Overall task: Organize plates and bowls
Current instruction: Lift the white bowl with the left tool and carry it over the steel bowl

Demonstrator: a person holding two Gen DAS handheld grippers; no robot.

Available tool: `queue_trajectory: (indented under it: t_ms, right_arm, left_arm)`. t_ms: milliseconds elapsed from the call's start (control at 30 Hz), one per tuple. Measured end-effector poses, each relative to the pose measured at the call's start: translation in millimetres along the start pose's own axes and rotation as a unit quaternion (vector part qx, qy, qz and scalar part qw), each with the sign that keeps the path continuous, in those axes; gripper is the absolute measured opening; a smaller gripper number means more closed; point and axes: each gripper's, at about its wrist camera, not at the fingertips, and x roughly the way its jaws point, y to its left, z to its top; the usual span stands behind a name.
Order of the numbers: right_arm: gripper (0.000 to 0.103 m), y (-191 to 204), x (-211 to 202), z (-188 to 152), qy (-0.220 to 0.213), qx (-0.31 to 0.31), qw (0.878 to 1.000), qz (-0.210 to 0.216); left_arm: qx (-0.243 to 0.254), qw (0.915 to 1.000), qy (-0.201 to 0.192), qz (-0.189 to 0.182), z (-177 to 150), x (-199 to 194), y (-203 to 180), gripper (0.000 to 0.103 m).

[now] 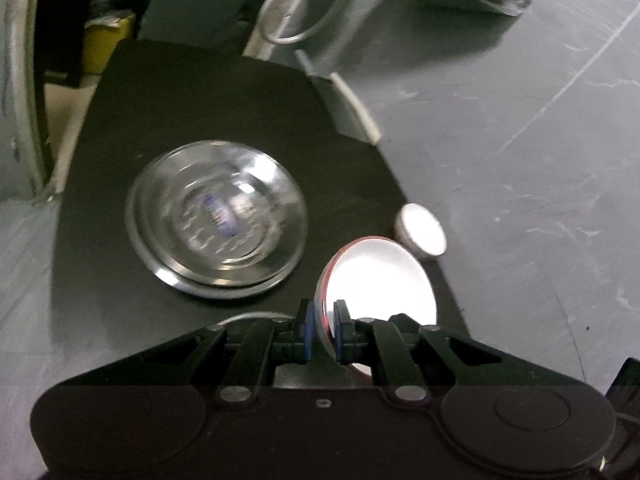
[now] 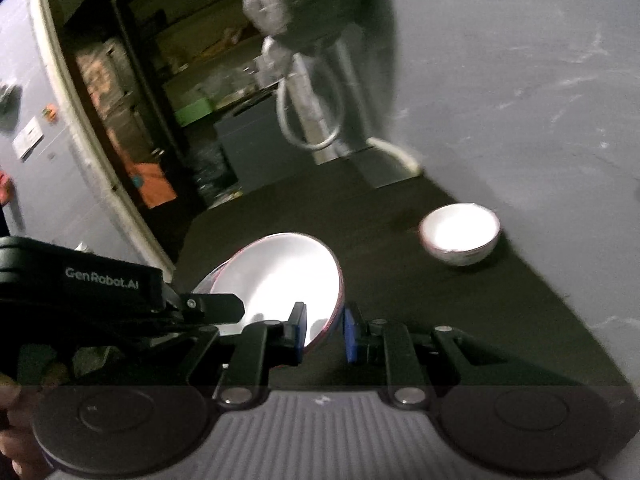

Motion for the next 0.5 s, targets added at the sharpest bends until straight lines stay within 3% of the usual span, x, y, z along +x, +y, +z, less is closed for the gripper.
queue_trajectory:
  t_ms: [500]
  right_arm:
    - [0.023, 47, 10, -30, 0.076, -0.035, 0.996, 0.033]
  left_arm:
    - [-0.023, 0.9989, 0.036, 0.021, -19, -6, 38, 0.010]
